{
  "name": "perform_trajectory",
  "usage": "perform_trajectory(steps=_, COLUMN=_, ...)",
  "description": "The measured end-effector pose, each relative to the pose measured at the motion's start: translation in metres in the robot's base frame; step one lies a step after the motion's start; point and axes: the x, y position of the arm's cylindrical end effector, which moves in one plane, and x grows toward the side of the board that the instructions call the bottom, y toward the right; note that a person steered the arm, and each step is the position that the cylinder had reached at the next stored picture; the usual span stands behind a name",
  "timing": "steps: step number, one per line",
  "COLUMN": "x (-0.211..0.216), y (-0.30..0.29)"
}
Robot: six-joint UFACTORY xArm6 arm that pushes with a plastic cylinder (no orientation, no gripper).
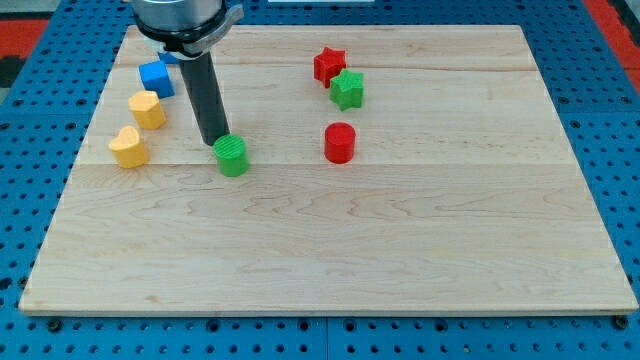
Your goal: Touch the bottom of the green circle
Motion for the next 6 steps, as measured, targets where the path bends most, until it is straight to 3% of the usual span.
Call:
perform_trajectory(steps=2, x=0.049, y=-0.029)
perform_trajectory(steps=3, x=0.07, y=0.004)
perform_trajectory(steps=4, x=0.062, y=0.037)
perform_trajectory(steps=6, x=0.049, y=0.028)
